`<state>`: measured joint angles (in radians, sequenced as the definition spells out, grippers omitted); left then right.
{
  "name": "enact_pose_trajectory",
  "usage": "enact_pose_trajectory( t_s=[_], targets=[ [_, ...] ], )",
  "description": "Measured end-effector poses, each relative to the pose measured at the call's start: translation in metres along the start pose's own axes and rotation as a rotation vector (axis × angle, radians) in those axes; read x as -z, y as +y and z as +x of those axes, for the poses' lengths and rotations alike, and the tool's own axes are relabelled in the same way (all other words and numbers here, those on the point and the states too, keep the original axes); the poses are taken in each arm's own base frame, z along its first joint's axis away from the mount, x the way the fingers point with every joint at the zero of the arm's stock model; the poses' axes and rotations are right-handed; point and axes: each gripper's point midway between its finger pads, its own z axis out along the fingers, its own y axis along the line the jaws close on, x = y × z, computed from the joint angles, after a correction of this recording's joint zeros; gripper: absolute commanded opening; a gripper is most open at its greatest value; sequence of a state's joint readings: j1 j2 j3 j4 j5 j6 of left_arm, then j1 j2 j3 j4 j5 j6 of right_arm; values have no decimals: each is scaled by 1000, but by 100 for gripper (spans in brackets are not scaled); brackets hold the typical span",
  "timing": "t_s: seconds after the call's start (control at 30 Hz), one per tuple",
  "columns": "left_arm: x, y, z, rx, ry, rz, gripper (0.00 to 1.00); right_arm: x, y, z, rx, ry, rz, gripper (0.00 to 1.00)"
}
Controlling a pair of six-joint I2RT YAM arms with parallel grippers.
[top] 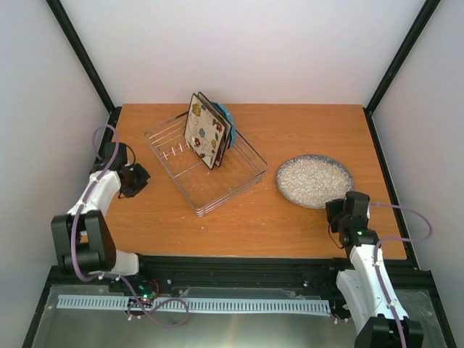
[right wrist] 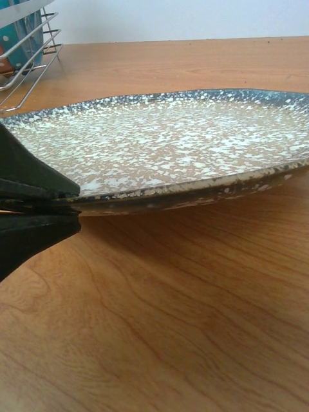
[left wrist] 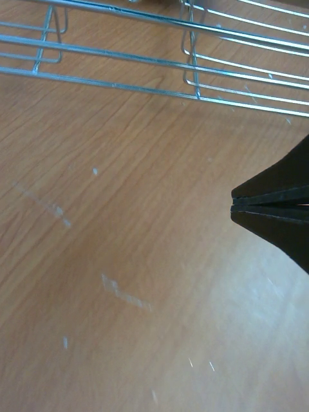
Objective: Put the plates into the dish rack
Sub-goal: Move the dish rack to the center of the board.
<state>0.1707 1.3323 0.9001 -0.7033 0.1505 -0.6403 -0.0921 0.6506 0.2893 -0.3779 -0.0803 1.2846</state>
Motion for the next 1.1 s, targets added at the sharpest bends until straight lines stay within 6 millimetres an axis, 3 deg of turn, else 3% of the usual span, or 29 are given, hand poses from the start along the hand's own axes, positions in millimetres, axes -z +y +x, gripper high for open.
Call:
enact_pose_trajectory(
  t_s=[0.27,0.43,0.7,0.87,1.1],
  targets=[
    [-45,-39,15,-59,128,117,1,2,10,-4,42,2,4,3],
    [-59,-54,25,-85,178,160,1,2,10,-4,39,3,4,3],
    [-83,-79,25,-72,236,223,1,0,8,-5,39,5,11,3],
    [-92,-97,12,-50,253,264,0,0,8,-5,44,7,10,3],
    [-121,-144,-28,-38,242,346,1,0,8,-6,47,7,10,3]
  ],
)
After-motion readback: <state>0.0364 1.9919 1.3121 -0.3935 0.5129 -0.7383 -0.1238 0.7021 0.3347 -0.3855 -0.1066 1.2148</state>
